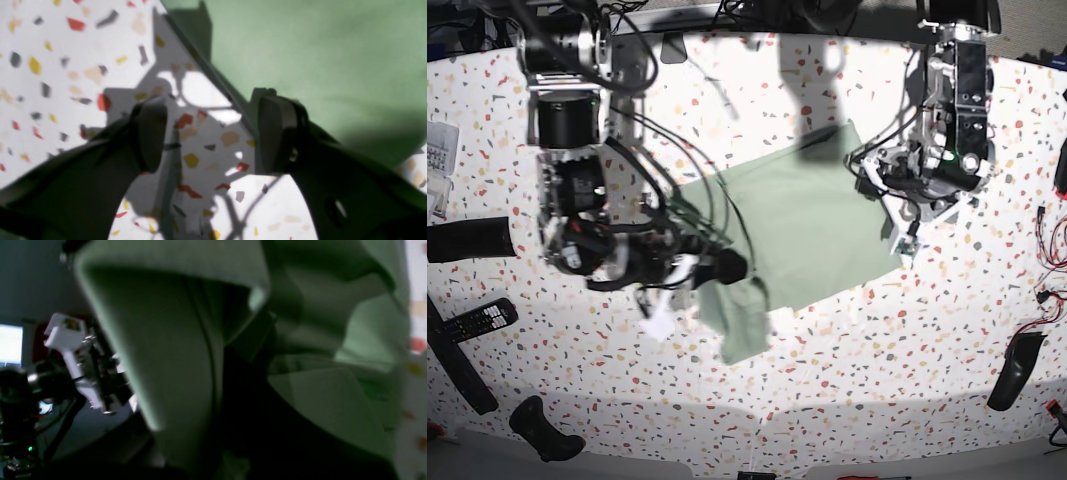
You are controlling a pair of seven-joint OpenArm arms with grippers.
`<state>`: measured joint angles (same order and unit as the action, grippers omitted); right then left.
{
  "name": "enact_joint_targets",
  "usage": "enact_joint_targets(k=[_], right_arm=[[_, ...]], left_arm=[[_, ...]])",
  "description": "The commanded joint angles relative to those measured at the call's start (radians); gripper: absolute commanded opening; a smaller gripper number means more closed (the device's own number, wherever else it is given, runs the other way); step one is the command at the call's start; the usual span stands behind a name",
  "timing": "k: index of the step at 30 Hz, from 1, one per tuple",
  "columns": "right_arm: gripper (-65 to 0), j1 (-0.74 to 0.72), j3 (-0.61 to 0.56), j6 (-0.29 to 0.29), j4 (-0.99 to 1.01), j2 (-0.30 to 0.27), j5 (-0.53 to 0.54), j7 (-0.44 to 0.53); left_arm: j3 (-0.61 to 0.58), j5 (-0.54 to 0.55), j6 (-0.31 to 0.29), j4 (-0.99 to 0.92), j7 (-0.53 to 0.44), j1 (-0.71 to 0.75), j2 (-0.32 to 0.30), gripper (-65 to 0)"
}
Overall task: Fold the T-shirt properly
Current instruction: 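Lift the shirt end with the right gripper and fold it over toward the left gripper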
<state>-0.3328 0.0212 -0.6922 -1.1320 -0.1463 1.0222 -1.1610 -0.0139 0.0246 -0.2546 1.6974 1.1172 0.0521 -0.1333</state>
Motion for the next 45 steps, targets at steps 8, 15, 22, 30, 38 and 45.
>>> enact_joint_targets(k=[8, 15, 22, 30, 38, 45], right_arm=[[-65.0, -0.074, -0.01, -0.006, -0.02, 0.145, 0.032, 0.021], [-65.0, -0.074, -0.026, -0.006, -0.02, 0.227, -0.059, 0.02], [-65.0, -0.074, -0.169, -0.006, -0.02, 0.235, -0.089, 0.021], [-65.0, -0.074, -0.197, -0.006, -0.02, 0.235, -0.152, 0.021], [-65.0, -0.074, -0.197, -0.006, -0.02, 0.235, -0.152, 0.021], [-65.0, -0.074, -0.197, -0.006, -0.02, 0.235, -0.151, 0.021]], left_arm=[[0.0, 0.002, -0.026, -0.075, -0.072, -0.013, -0.003, -25.7], [0.0, 0.002, -0.026, -0.075, -0.072, -0.013, -0.003, -25.7], [0.0, 0.002, -0.026, -0.075, -0.071, -0.013, -0.003, -25.7], [0.0, 0.001, -0.026, -0.075, -0.071, -0.013, -0.003, -25.7], [0.0, 0.001, -0.026, -0.072, -0.069, -0.027, -0.003, -25.6], [0.0, -0.07, -0.026, 0.008, -0.048, -0.035, -0.003, -25.7]])
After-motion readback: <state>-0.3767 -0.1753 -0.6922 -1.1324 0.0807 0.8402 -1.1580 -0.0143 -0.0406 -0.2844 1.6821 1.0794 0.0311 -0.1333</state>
